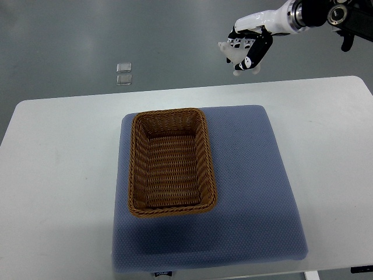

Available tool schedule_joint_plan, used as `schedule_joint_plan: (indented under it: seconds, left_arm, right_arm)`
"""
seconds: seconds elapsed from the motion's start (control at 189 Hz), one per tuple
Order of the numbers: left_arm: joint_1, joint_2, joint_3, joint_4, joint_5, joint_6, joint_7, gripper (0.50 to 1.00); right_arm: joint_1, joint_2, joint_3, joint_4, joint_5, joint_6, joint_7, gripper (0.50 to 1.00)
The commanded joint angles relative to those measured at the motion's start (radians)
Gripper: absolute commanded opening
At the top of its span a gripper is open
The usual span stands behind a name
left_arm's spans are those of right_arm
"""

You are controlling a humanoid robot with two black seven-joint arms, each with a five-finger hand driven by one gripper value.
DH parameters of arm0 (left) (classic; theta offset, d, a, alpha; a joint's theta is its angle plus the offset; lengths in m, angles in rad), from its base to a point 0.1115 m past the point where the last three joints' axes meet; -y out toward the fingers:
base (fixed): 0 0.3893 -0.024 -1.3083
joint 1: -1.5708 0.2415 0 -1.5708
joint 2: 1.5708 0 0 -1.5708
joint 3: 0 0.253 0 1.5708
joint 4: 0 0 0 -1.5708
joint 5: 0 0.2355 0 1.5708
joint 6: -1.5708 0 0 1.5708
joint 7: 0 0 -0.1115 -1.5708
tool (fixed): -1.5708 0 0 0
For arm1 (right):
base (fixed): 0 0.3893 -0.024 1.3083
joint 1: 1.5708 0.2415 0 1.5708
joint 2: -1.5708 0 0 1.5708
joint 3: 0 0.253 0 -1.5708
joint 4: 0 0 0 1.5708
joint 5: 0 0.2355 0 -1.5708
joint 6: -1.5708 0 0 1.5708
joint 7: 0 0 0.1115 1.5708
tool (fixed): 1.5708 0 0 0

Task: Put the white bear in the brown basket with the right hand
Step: 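Lift the bear with the right hand and carry it toward the basket, then lower the held bear into the brown wicker basket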

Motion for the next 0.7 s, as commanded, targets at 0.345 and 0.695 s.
schedule_joint_plan:
  seconds: [0.345,0.695]
  left_arm:
    - [-0.002,0.000,0.001,0.000,0.000,0.000,0.000,1.000]
    - [-0.002,0.000,-0.002,0.002,-0.002,0.000,0.000,1.000]
  right_arm:
    - [-0.053,0.361,-0.006,-0.130,0.035,-0.129,0.003,0.500]
    - [-0.214,0.496,-0.002,-0.234,0.018,-0.192,0.006,0.500]
